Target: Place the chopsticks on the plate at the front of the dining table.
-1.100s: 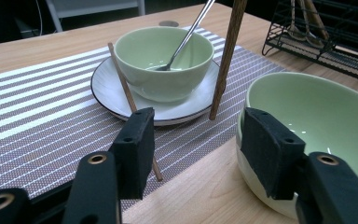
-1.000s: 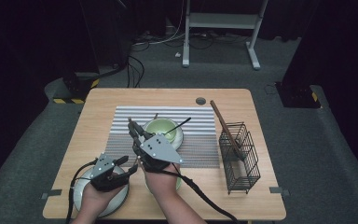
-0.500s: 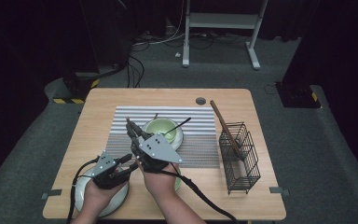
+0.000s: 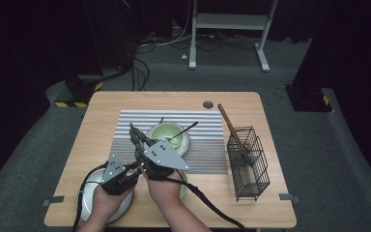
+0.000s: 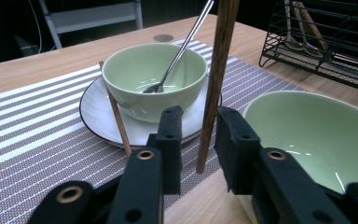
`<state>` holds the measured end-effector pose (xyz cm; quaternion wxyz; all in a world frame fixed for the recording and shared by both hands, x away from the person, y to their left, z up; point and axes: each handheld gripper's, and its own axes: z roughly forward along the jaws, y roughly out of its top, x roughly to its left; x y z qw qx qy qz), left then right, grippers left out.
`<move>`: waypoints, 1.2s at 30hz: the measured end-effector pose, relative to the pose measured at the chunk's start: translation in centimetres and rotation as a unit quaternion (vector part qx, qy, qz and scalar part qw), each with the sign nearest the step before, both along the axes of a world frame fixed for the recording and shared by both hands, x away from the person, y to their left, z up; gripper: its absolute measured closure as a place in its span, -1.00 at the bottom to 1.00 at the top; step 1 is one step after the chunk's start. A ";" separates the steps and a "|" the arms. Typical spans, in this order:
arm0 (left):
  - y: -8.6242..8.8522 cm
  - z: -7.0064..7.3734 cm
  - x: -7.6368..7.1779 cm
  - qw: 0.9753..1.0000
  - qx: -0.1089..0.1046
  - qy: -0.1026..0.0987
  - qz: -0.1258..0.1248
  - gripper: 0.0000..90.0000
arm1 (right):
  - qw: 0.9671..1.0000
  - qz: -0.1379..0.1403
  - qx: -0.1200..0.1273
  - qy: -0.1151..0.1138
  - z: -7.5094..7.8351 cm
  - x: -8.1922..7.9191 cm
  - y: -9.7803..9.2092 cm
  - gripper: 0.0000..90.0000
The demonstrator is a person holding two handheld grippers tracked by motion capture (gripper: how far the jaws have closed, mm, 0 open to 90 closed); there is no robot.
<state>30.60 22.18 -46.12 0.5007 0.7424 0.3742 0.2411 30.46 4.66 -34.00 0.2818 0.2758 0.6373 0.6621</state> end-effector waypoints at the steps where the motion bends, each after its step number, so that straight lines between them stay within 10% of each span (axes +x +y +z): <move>1: -0.1 -0.1 0.0 1.000 -0.001 0.001 0.000 0.66 | 1.000 0.000 0.000 0.001 0.0 0.0 0.0 0.85; 36: 0.5 -0.2 -0.4 1.000 -0.003 0.008 -0.005 0.89 | 0.999 0.001 -0.038 0.020 -2.8 -0.4 -0.4 0.54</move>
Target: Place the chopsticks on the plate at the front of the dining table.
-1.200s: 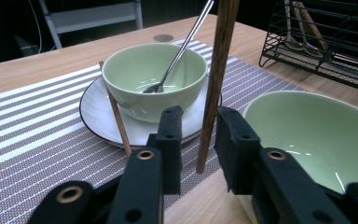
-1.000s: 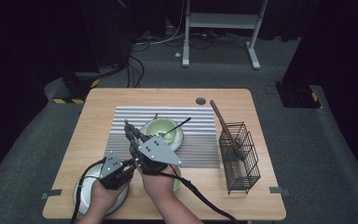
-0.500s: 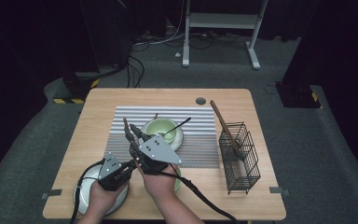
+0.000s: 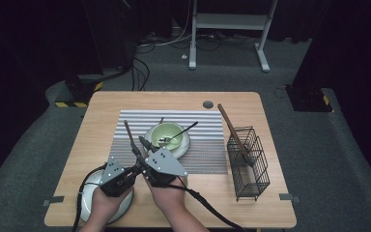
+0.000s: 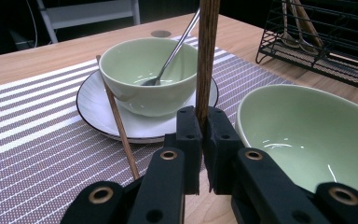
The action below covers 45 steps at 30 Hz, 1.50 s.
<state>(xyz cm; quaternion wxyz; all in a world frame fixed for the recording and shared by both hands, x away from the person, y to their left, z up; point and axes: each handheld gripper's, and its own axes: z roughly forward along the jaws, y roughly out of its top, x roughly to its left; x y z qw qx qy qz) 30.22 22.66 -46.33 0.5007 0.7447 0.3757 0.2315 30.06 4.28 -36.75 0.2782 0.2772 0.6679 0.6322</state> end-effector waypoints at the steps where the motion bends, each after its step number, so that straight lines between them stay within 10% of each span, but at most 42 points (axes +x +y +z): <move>1: 0.0 0.0 0.0 1.000 0.000 0.000 0.000 0.89 | 1.000 0.001 -0.003 0.002 -0.2 0.0 -0.1 0.52; 24: -0.1 -0.1 -0.1 1.000 -0.001 0.002 -0.002 0.88 | 0.995 -0.051 -0.055 0.071 -5.1 0.4 -2.2 0.47; 45: -0.3 -0.3 -0.2 1.000 0.009 0.005 -0.010 0.88 | 0.995 -0.015 -0.068 0.068 -5.6 0.1 0.5 0.36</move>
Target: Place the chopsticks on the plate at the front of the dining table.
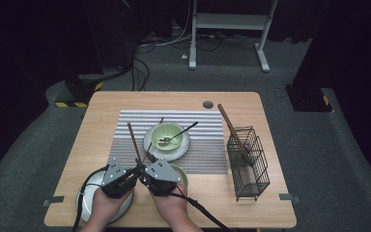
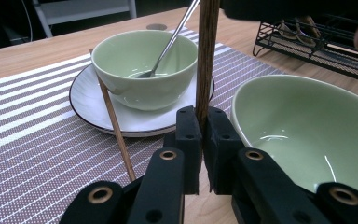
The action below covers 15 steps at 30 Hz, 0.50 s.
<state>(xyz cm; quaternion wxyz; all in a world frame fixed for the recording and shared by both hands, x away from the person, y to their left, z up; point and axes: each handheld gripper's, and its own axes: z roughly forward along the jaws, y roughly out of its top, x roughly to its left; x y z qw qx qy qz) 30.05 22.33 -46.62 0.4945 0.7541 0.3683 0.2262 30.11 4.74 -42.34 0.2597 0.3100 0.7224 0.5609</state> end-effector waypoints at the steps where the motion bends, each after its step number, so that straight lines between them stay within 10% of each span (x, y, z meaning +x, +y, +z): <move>1: 0.1 0.0 0.0 1.000 0.001 -0.001 -0.002 0.88 | 1.000 -0.002 0.002 0.000 0.0 0.1 0.0 0.35; 15: -0.1 0.1 -0.3 1.000 -0.002 -0.001 -0.008 0.88 | 1.000 -0.004 0.015 -0.001 0.6 0.2 -0.3 0.30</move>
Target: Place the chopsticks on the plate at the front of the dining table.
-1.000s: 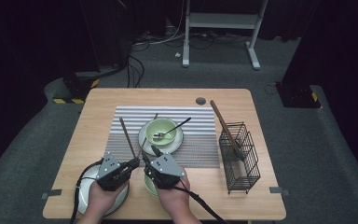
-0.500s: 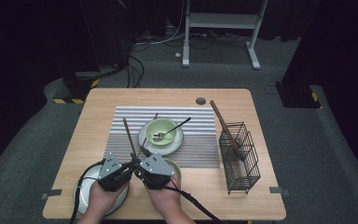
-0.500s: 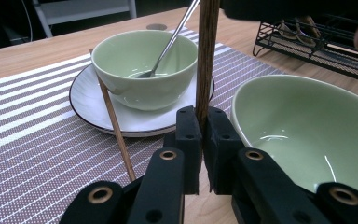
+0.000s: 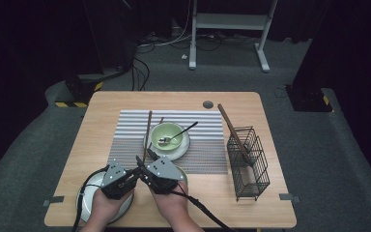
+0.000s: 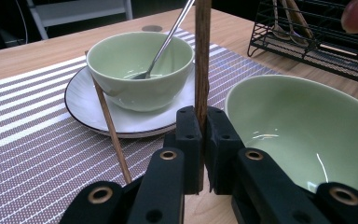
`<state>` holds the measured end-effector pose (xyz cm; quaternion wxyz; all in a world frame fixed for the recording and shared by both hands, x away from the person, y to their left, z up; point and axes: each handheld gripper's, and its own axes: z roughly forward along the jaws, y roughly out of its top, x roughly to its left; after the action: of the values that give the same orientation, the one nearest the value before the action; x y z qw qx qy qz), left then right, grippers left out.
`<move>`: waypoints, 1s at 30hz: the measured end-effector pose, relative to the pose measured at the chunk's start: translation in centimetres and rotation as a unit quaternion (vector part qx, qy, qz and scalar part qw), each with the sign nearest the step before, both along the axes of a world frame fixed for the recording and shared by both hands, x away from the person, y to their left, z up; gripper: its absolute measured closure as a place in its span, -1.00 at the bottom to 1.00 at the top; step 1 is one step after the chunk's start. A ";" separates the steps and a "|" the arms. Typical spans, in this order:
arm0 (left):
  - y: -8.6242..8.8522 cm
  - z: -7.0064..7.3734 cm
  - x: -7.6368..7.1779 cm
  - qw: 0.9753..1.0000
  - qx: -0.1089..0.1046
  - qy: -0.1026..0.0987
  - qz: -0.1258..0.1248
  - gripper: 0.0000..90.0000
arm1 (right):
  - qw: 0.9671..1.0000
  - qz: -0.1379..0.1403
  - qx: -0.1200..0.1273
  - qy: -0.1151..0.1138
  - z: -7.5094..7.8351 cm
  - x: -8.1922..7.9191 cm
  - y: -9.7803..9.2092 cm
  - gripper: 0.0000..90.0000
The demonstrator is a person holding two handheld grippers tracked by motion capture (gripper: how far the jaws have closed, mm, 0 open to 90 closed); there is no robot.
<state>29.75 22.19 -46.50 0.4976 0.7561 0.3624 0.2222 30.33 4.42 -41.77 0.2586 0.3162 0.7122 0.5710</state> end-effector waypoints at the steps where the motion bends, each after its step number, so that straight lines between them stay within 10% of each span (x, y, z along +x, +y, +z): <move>1: -0.1 0.0 0.0 1.000 0.002 -0.001 -0.001 0.88 | 1.000 -0.001 0.002 0.001 0.0 0.0 0.1 0.30; 30: 0.4 0.4 -0.4 0.999 -0.033 -0.002 -0.016 0.89 | 0.999 -0.040 0.009 0.033 -0.5 2.8 -1.3 0.23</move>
<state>29.40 22.62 -46.05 0.5267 0.7445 0.3562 0.2036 33.13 3.15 -42.29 0.2549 0.3649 0.7019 0.5560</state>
